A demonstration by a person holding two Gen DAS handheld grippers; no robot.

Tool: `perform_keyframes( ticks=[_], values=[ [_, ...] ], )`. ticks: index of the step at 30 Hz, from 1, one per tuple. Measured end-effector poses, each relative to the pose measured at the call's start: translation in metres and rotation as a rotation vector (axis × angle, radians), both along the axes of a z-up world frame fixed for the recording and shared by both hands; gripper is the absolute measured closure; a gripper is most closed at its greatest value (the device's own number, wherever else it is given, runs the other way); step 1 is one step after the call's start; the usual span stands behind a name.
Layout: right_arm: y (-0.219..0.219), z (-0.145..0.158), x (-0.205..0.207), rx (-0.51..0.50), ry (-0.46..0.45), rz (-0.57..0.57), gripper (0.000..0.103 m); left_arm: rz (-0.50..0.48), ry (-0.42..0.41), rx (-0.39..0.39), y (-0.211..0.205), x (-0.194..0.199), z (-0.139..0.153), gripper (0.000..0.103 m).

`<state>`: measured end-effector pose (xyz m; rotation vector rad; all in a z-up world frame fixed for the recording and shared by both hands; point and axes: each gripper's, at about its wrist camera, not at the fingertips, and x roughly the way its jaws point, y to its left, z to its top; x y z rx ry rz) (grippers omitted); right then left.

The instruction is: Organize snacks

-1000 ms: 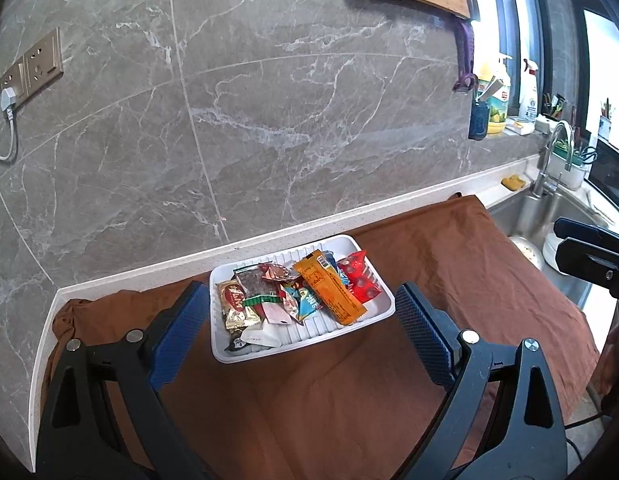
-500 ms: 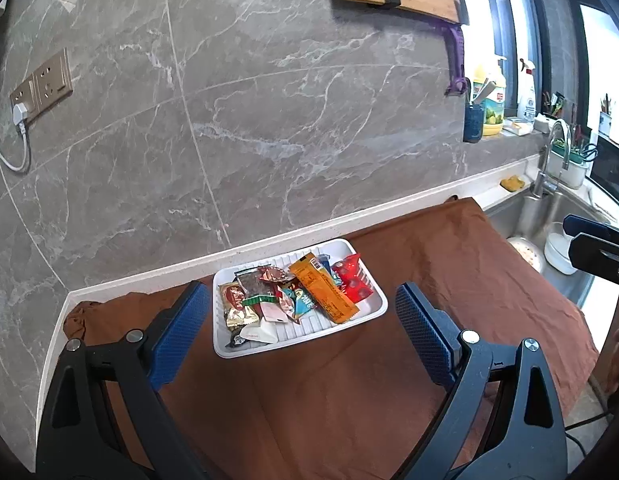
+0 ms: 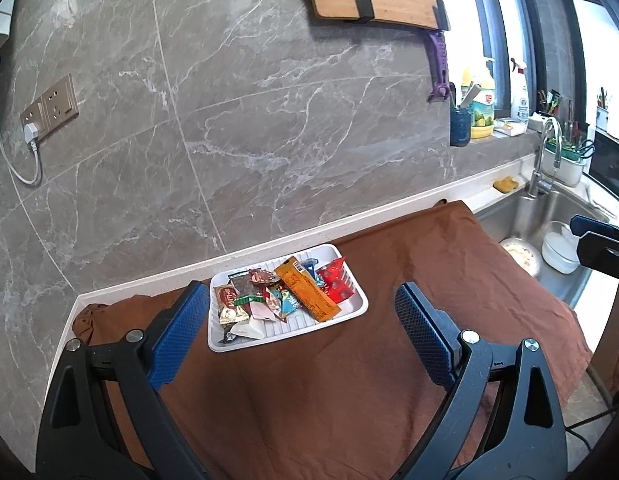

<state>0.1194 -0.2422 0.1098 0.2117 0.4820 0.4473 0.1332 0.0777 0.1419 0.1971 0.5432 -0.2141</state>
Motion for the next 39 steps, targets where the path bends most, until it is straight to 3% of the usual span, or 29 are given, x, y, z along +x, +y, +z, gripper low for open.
perform_keyframes(
  ticks=[16, 39],
  values=[
    [-0.045, 0.004, -0.032, 0.021, -0.014, -0.013, 0.000, -0.023, -0.024, 0.027, -0.040, -0.046, 0.009, 0.008],
    [-0.077, 0.002, -0.054, 0.035, -0.015, -0.043, 0.000, -0.052, -0.027, 0.041, -0.059, -0.073, 0.010, 0.008]
  ],
)
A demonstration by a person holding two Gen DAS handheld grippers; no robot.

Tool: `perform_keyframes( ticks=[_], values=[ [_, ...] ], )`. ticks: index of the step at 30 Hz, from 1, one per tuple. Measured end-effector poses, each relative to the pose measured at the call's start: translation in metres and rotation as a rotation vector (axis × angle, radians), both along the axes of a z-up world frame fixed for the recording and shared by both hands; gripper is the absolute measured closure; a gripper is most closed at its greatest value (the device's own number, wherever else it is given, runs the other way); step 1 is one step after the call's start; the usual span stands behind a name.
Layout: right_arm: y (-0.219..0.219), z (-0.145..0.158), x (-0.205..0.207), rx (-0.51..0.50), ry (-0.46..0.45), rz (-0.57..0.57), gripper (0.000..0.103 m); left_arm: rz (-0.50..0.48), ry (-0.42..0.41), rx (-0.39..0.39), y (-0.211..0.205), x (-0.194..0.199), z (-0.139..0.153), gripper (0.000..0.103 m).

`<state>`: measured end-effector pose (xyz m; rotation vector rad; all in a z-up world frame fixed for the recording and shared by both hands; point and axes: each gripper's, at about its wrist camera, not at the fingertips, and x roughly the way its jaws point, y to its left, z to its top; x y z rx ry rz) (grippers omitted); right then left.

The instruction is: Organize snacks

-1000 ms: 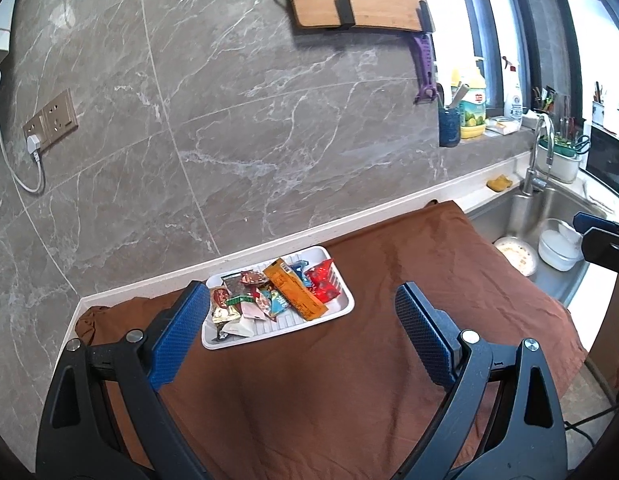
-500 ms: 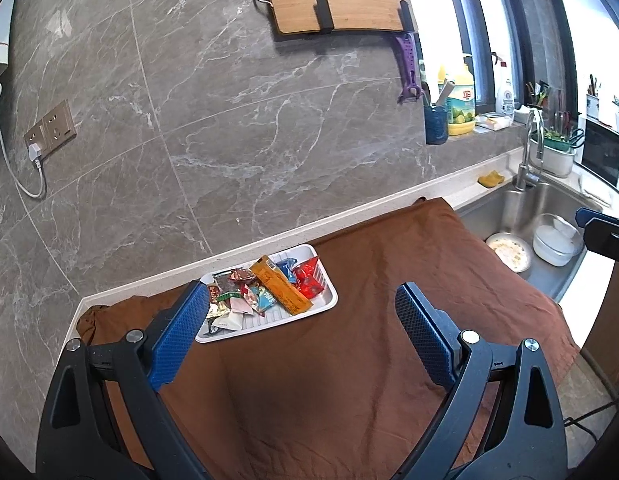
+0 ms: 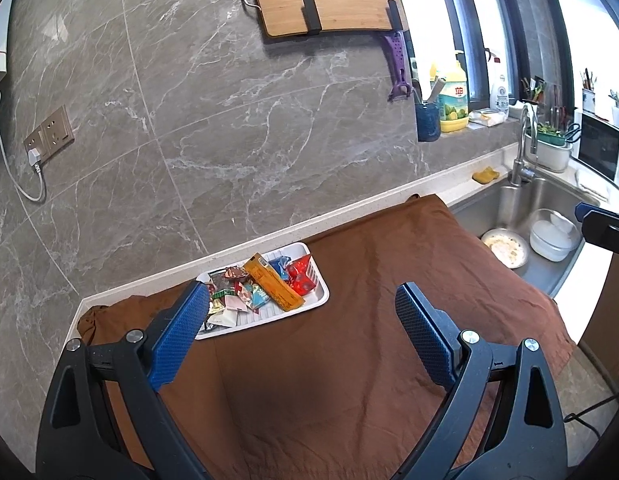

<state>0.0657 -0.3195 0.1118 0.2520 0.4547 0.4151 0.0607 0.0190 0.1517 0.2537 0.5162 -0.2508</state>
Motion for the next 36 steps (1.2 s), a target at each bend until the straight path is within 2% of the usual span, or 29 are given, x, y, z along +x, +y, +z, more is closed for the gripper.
perform_keyframes(
  ticks=[15, 21, 26, 30, 33, 36],
  values=[
    [-0.003, -0.001, -0.004, 0.006, 0.002, 0.004, 0.000, -0.015, -0.015, 0.016, -0.001, -0.014, -0.006, 0.008],
    [-0.003, 0.000, -0.006, 0.010, -0.001, 0.003, 0.000, -0.062, 0.026, -0.090, 0.008, -0.015, -0.004, 0.008],
    [-0.004, -0.002, -0.007, 0.023, 0.005, -0.001, 0.000, -0.005, -0.039, -0.092, 0.016, -0.019, 0.001, 0.008],
    [-0.005, -0.005, -0.005, 0.033, 0.017, -0.004, 0.000, -0.027, -0.023, -0.152, 0.023, -0.017, 0.001, 0.008],
    [-0.003, -0.008, -0.003, 0.034, 0.026, -0.005, 0.000, -0.045, -0.023, -0.154, 0.024, -0.016, -0.004, 0.008],
    [-0.001, -0.011, -0.004, 0.038, 0.032, -0.005, 0.000, -0.036, -0.006, -0.116, 0.021, -0.014, -0.013, 0.008]
  ],
)
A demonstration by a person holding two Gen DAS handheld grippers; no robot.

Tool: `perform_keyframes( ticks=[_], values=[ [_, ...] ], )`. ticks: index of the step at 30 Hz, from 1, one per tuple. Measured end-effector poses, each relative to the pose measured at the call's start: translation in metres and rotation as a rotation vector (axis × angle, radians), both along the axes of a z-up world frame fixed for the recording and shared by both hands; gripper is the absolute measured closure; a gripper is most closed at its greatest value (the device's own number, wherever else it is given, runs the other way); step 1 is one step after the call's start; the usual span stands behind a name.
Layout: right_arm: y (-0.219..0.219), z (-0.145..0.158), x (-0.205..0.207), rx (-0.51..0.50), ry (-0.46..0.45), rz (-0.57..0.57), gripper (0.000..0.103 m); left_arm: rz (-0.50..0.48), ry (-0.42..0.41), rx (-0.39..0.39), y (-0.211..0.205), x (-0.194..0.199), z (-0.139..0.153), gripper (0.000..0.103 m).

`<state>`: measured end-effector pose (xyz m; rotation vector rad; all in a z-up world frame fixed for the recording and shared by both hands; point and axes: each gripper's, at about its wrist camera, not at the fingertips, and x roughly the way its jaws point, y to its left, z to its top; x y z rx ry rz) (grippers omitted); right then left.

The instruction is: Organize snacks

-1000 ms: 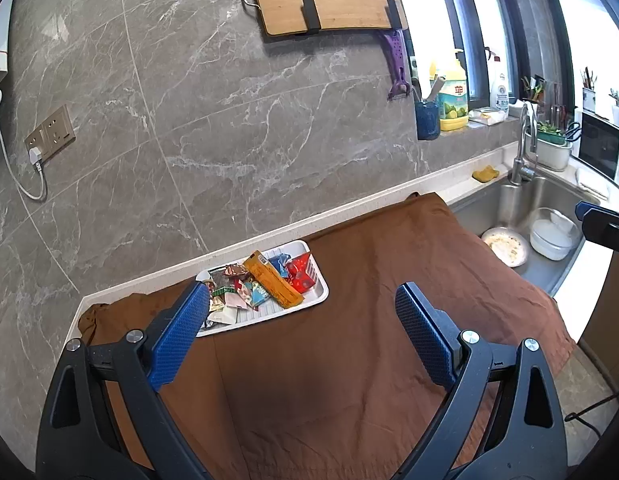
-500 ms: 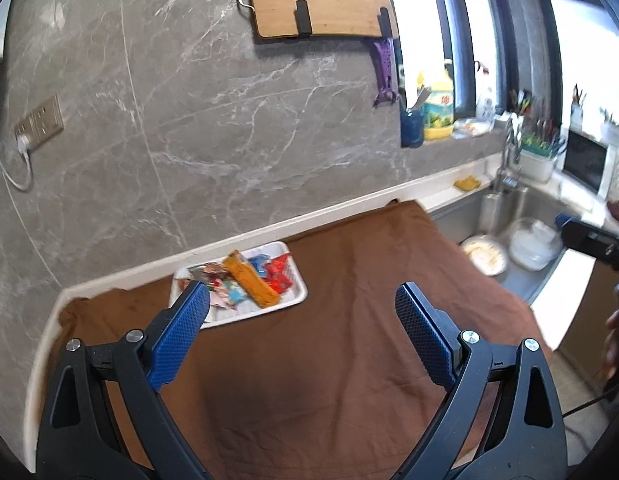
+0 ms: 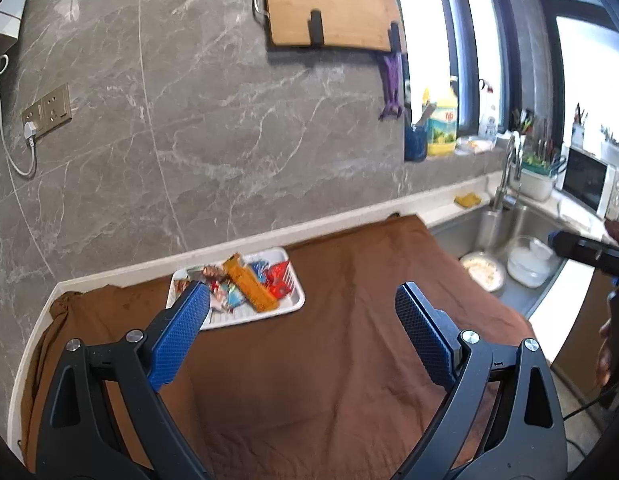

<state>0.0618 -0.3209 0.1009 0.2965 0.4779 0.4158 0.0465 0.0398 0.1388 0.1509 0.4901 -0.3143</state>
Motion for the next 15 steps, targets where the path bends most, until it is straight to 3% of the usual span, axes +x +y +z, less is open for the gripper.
perform_keyframes(
  ticks=[6, 8, 10, 13, 15],
  values=[
    [0.003, -0.006, 0.002, 0.016, 0.018, 0.003, 0.000, 0.087, -0.017, 0.146, -0.010, -0.001, -0.023, 0.005],
    [0.004, -0.007, 0.003, 0.018, 0.022, 0.005, 0.000, 0.156, 0.004, 0.137, -0.005, -0.002, -0.028, 0.000],
    [0.005, -0.008, 0.004, 0.021, 0.024, 0.006, 0.000, 0.107, 0.066, 0.092, 0.000, 0.001, -0.031, 0.000],
    [0.007, -0.010, 0.005, 0.016, 0.028, 0.007, 0.000, 0.082, 0.086, 0.034, 0.011, 0.006, -0.035, 0.000],
    [0.008, -0.012, 0.007, 0.011, 0.035, 0.006, 0.000, 0.114, 0.098, 0.022, 0.019, 0.010, -0.038, 0.000]
  ],
)
